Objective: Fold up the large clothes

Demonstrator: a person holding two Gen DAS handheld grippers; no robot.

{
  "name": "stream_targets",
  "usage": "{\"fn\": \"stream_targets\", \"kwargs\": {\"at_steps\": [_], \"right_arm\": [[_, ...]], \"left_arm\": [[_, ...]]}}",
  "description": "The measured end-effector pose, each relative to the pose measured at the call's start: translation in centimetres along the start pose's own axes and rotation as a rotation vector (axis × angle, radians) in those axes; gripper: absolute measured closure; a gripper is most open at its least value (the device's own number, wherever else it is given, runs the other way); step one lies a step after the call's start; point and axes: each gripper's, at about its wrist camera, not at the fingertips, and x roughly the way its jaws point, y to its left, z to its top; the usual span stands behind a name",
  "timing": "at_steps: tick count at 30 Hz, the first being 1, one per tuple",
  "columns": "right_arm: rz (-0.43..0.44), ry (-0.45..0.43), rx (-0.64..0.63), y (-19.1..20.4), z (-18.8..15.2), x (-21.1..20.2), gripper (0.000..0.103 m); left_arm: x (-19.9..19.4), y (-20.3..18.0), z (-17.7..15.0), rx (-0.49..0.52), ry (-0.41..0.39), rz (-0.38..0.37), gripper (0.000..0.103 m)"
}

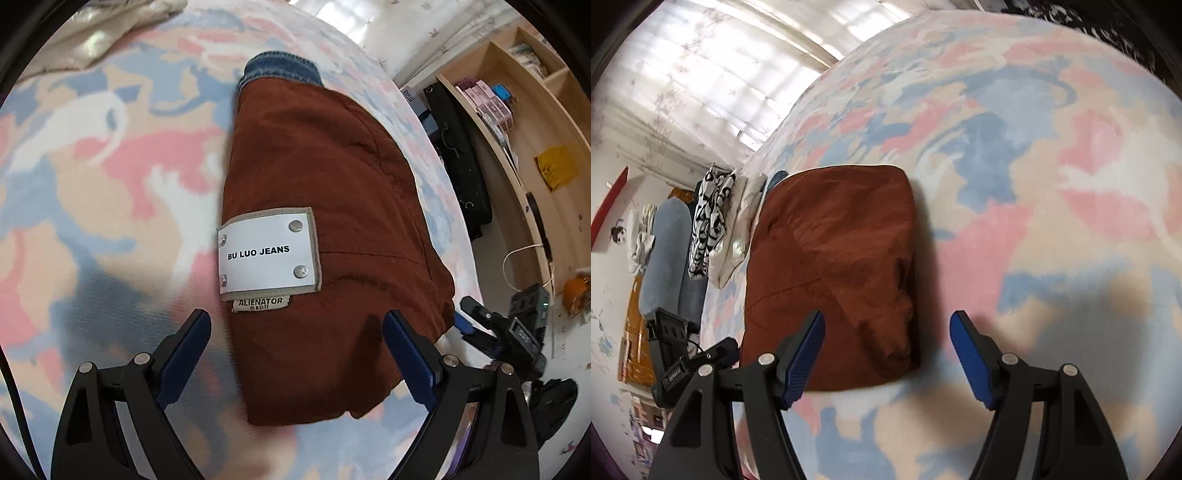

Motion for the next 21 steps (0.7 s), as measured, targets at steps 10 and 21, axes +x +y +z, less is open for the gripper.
{"fn": "stream_targets", "kwargs": {"at_steps": [10, 21], "right_arm": [[0.164, 0.118, 0.111, -2.8, 2.7, 4.6, 0.033], [0.282, 0.228, -0.02, 0.9, 5.0, 10.5, 0.019]], "left_arm": [[3.4, 0.3, 1.2, -0.068, 0.025, -0.071, 0.002], [5.3, -0.2, 2.4, -0.088, 0.025, -0.068, 0.001]]}}
